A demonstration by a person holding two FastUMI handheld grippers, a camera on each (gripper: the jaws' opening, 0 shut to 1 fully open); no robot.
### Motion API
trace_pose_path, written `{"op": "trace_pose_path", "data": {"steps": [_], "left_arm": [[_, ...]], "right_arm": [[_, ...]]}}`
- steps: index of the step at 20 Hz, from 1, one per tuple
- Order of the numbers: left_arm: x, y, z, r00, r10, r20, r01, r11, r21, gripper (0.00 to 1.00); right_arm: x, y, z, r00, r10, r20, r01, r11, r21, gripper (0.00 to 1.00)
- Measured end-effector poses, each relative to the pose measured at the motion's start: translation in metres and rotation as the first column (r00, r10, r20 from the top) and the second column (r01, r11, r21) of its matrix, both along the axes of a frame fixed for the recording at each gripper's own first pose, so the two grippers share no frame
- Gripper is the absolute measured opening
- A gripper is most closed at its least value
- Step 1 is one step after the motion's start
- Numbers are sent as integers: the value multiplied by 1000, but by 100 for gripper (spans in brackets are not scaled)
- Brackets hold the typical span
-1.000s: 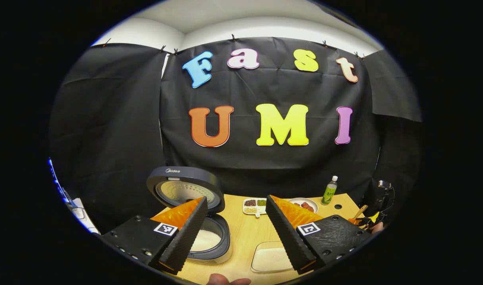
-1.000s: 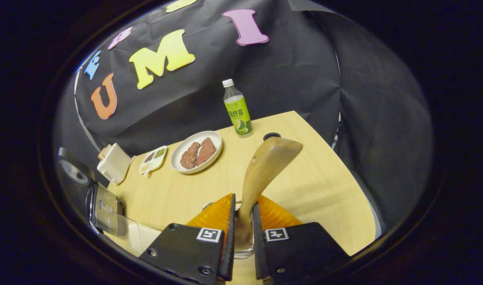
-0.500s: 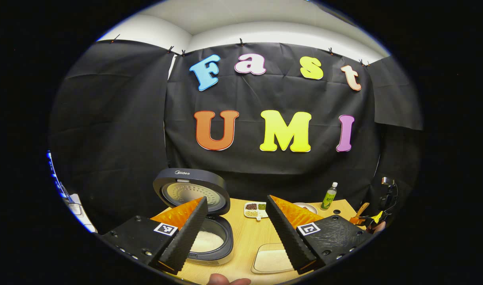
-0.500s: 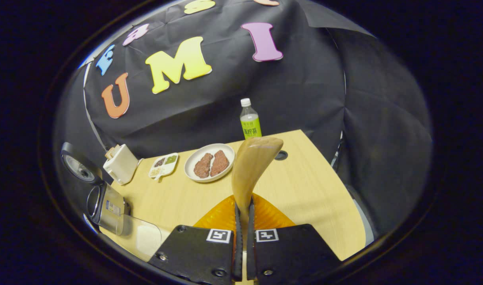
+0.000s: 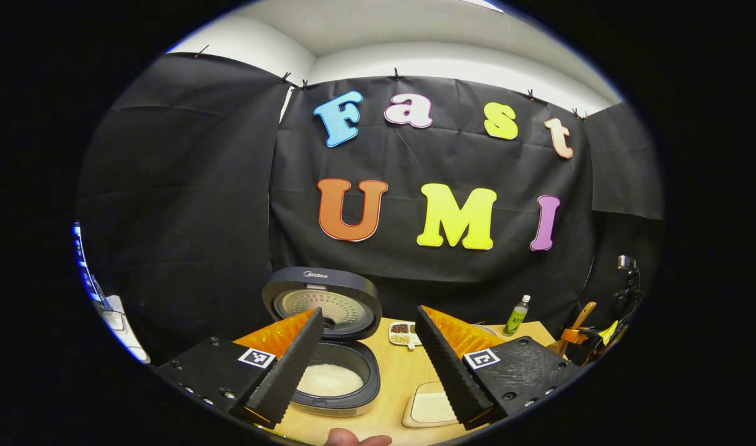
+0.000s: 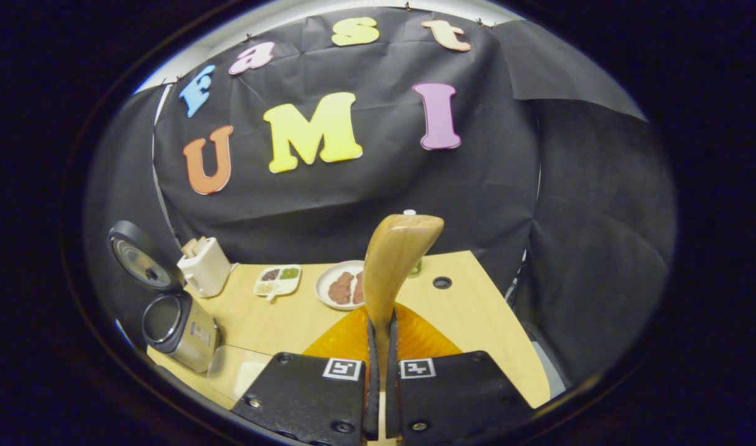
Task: Close the left gripper, press the button to open the rice cooker; take a wooden spoon from the chopstick holder with the right hand, scoop a spoonful of rice and pour it into the rice cooker, then put the wooden spoon back into the chopstick holder.
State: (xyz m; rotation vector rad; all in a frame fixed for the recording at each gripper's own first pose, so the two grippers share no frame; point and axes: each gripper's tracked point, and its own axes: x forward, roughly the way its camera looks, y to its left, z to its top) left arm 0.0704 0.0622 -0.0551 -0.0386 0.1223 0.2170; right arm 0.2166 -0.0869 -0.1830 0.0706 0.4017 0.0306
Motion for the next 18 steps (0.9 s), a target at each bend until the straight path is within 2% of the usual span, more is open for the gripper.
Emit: {"op": "trace_pose_path", "data": {"steps": [5,8,12,15,18], "left_arm": [[-21,26,5,1000,3,-7,-3,1000,4,95],[-33,40,4,1000,7,-17,-7,1000,3,95],[-48,60,-1,999,9,-40,-9,1000,13,95],[-56,74,-7,998,15,-58,-14,1000,13,95],[-62,84,-16,996,13,-87,-12,1000,10,95]], "right_arm": [[-24,79,6,998,62,13,-63,995,81,10],[-39,120,-13,996,88,-18,-86,991,102,9],[-50,145,-60,994,78,-80,-72,994,83,10],[-53,148,-94,992,42,-122,-38,999,34,10],[-51,145,-121,994,10,-108,-22,994,-111,9]]}}
